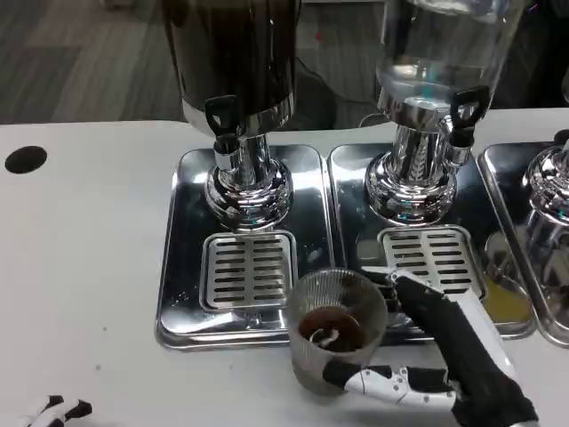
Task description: Grasp the cup under the faucet to collect the drink, then remove the cup.
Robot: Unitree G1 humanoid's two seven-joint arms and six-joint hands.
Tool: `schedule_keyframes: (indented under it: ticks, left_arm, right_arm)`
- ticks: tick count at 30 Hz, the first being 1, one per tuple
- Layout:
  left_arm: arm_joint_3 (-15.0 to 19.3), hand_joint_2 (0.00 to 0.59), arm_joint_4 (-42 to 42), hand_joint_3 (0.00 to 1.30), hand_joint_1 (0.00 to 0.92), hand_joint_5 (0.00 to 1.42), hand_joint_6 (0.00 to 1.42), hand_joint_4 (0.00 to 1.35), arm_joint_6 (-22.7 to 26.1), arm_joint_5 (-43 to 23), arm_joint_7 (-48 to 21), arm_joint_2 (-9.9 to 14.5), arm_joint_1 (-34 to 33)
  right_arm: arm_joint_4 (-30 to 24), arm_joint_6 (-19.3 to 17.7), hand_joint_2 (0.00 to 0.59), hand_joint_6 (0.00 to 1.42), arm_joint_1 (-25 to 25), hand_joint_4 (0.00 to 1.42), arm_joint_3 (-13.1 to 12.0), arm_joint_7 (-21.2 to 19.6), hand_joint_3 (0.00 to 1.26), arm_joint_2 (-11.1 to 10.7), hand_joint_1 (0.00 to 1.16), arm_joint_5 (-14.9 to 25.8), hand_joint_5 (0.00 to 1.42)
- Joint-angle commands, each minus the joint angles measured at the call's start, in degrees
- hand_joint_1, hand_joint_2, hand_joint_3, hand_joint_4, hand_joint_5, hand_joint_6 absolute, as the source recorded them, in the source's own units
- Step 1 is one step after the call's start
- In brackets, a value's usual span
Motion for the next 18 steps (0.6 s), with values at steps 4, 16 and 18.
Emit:
schedule_keyframes:
  ticks: [4, 16, 18]
  left_arm:
    - [-0.7, 0.097, -0.8, 0.26, 0.0, 0.22, 0.42, 0.13, 0.7, 1.0, -0.7, 0.2, 0.3]
    - [-1.4, 0.095, -1.4, 0.25, 0.0, 0.22, 0.42, 0.13, 2.0, 1.5, -1.5, 0.5, -0.1]
    - [-1.5, 0.095, -1.6, 0.25, 0.0, 0.22, 0.42, 0.13, 2.3, 1.7, -1.7, 0.6, -0.2]
  right_arm:
    - [0.6, -5.1, 0.09, 0.33, 0.5, 0.48, -1.3, 0.4, 0.43, -0.1, 0.76, 2.2, 0.5]
    - [3.8, -9.0, 0.087, 0.34, 1.3, 0.48, -3.3, 1.6, 0.44, -1.5, 0.77, 3.7, 0.5]
    - [4.4, -9.7, 0.089, 0.34, 1.5, 0.48, -3.7, 1.7, 0.44, -1.7, 0.77, 3.8, 0.51]
